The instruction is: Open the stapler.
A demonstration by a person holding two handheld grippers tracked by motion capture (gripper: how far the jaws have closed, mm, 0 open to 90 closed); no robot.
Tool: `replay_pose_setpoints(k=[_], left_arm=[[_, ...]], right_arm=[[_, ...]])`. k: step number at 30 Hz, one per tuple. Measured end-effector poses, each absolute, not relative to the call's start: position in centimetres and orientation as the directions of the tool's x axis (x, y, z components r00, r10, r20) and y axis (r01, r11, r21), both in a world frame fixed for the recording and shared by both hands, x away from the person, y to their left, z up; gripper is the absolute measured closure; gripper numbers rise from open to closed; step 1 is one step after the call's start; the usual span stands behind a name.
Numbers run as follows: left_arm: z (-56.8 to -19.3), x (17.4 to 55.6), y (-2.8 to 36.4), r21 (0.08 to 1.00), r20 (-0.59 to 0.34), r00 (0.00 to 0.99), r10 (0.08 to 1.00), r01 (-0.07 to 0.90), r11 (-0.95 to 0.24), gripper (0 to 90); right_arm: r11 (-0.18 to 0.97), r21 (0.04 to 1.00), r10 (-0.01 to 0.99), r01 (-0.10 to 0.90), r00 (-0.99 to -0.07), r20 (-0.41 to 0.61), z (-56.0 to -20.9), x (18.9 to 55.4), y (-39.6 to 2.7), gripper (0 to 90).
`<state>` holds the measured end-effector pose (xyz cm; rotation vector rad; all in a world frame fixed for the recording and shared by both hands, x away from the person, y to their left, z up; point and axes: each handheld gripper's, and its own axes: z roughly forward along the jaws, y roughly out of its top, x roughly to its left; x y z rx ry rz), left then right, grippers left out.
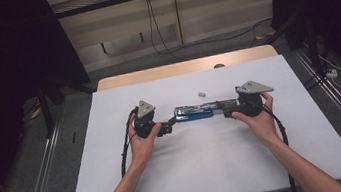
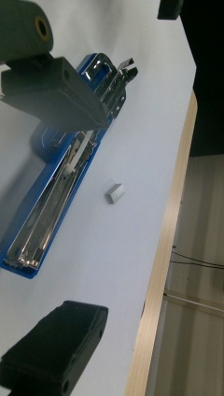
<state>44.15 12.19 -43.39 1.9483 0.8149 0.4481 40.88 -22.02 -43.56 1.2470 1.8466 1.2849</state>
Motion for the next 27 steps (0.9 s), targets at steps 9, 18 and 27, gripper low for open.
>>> replay_pose_setpoints(k=[9, 18, 27], left_arm=[[-43.1, 41.7, 13.8, 0.879, -0.021, 0.709, 0.705, 0.348, -0.324, 4.2], [-42.6, 39.7, 15.5, 0.894, -0.011, 0.703, 0.711, 0.325, -0.307, 4.3], [-42.3, 37.7, 16.6, 0.898, -0.018, 0.701, 0.713, 0.325, -0.296, 4.2]], right_arm=[[0.103, 0.92, 0.894, 0.378, -0.44, 0.08, -43.2, 40.8, -21.9, 9.6], [0.106, 0.916, 0.894, 0.388, -0.441, 0.084, -43.0, 40.6, -22.0, 8.2], [0.132, 0.909, 0.885, 0.396, -0.46, 0.072, -43.4, 40.8, -21.5, 8.2]])
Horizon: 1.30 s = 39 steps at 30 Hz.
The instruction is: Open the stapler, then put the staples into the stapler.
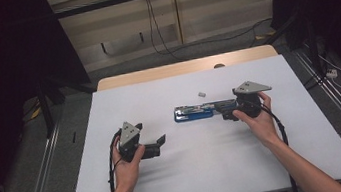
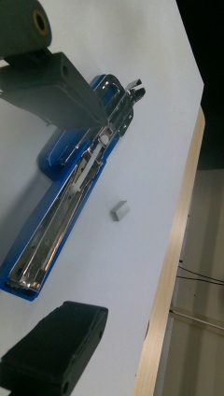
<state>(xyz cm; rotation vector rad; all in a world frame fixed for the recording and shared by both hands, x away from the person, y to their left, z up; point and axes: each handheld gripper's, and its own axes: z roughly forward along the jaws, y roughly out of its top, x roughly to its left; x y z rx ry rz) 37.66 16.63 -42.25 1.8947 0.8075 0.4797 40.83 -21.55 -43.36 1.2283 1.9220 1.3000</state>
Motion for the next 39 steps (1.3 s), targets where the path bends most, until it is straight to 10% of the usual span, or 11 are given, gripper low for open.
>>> replay_pose_setpoints(k=[39], left_arm=[[-42.4, 32.2, 20.7, 0.897, 0.003, 0.71, 0.705, 0.31, -0.316, 3.9]], right_arm=[[0.324, 0.809, 0.83, 0.491, -0.557, 0.005, -41.2, 49.1, -18.7, 14.3]])
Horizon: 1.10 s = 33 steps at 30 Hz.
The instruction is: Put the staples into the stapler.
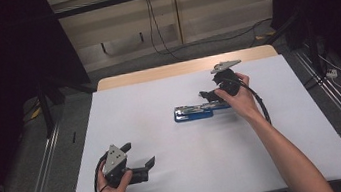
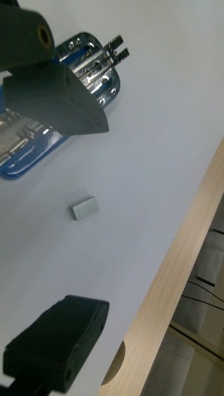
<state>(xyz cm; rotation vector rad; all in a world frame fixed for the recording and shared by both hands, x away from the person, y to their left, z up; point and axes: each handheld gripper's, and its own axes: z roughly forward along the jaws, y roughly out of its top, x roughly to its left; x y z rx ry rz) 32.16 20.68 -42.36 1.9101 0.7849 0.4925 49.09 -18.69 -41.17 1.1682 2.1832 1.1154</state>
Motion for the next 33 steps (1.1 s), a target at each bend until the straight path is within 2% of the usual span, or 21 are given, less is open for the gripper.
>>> replay_pose_setpoints(k=[1, 5, 13, 21, 30, 31, 32, 33], left_arm=[[-42.4, 32.2, 20.6, 0.897, 0.001, 0.711, 0.703, 0.311, -0.316, 3.9], [-42.6, 32.4, 20.3, 0.891, 0.0, 0.716, 0.698, 0.317, -0.325, 3.9], [-42.7, 32.6, 20.3, 0.893, -0.015, 0.724, 0.69, 0.319, -0.316, 3.9], [-42.7, 32.7, 20.4, 0.893, -0.014, 0.719, 0.695, 0.322, -0.315, 3.9], [-42.8, 33.1, 20.5, 0.888, -0.037, 0.713, 0.701, 0.345, -0.304, 3.9], [-42.8, 33.1, 20.4, 0.885, -0.03, 0.715, 0.699, 0.344, -0.313, 3.8], [-42.9, 33.1, 20.4, 0.88, -0.029, 0.71, 0.704, 0.353, -0.32, 3.9], [-42.9, 33.2, 20.5, 0.876, -0.028, 0.706, 0.708, 0.358, -0.322, 3.9]], right_arm=[[0.332, 0.805, 0.83, 0.491, -0.558, -0.001, -41.3, 49.3, -18.7, 16.7], [0.368, 0.774, 0.814, 0.516, -0.58, 0.0, -41.7, 50.3, -18.6, 14.1], [0.373, 0.743, 0.814, 0.556, -0.581, 0.027, -42.1, 52.0, -18.9, 16.0], [0.414, 0.702, 0.789, 0.58, -0.613, 0.041, -42.3, 54.0, -19.0, 13.4], [0.449, 0.669, 0.76, 0.592, -0.646, 0.061, -43.1, 55.7, -18.8, 25.8], [0.459, 0.663, 0.754, 0.591, -0.654, 0.061, -43.2, 55.8, -18.6, 30.3], [0.471, 0.66, 0.741, 0.585, -0.668, 0.063, -43.3, 55.8, -18.6, 38.5], [0.484, 0.659, 0.735, 0.576, -0.676, 0.052, -43.4, 55.8, -18.5, 41.8]])
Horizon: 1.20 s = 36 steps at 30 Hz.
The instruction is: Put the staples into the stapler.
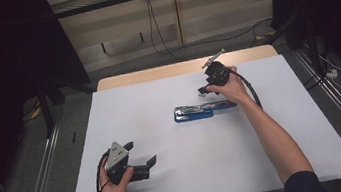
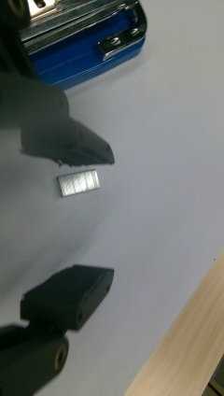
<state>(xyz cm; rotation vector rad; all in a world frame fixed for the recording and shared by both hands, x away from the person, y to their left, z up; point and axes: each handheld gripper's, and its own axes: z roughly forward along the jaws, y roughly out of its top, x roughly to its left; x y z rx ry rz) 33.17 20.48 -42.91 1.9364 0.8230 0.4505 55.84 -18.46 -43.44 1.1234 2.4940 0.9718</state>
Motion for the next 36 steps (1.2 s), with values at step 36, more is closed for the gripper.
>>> replay_pose_setpoints(k=[36], left_arm=[[-43.0, 33.2, 20.5, 0.873, -0.037, 0.713, 0.701, 0.365, -0.325, 3.6]], right_arm=[[0.63, 0.526, 0.653, 0.571, -0.756, 0.038, -43.9, 56.1, -16.6, 75.4]])
